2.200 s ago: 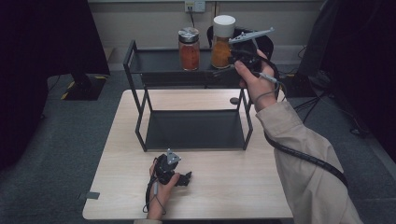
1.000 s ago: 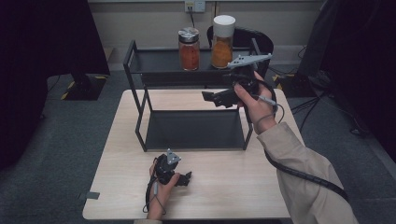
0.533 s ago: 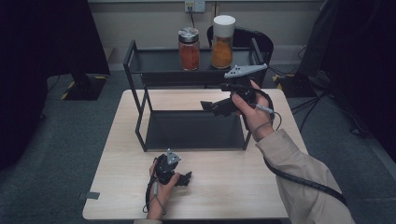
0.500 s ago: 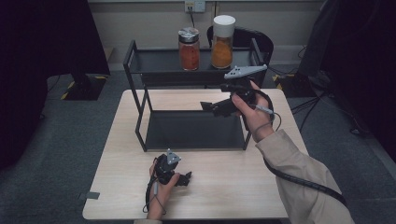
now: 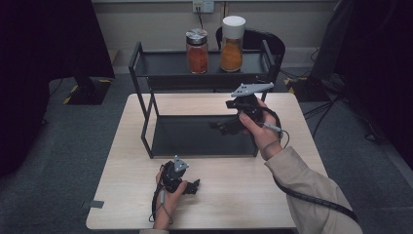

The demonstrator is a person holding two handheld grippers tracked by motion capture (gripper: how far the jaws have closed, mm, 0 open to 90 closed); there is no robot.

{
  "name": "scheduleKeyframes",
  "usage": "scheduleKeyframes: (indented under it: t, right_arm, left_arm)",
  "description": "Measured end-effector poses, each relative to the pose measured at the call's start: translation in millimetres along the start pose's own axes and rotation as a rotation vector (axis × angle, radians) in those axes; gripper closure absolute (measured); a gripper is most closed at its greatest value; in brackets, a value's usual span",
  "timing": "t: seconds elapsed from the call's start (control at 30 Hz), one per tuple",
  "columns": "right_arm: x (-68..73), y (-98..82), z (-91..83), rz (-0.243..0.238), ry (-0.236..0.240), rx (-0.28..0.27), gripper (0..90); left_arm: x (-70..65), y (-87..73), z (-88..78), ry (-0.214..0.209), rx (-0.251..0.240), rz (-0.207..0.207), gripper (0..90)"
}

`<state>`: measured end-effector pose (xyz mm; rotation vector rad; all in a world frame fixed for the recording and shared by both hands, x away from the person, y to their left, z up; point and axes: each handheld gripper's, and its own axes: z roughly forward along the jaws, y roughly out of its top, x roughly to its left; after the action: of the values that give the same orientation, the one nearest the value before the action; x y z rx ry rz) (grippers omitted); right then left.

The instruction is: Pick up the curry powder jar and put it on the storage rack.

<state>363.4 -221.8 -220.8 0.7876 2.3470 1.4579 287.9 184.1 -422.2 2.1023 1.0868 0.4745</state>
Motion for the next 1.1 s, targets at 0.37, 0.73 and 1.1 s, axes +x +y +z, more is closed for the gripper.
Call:
scheduleKeyframes:
  t: [0.37,0.73,1.1]
  right_arm:
    - [-3.5,-18.9,9.0,0.008,0.031,0.012,1.4]
    - [-7.3,-50.5,18.1,0.034,0.044,0.013,1.4]
    - [-7.7,-69.8,24.9,0.033,0.052,0.038,1.4]
  left_arm:
    - [0.0,0.0,0.0,0.000,0.000,0.000,0.0]
    - [0.1,0.1,0.0,-0.001,0.000,0.001,0.0]
    - [0.0,0.1,-0.1,0.000,0.000,0.001,0.0]
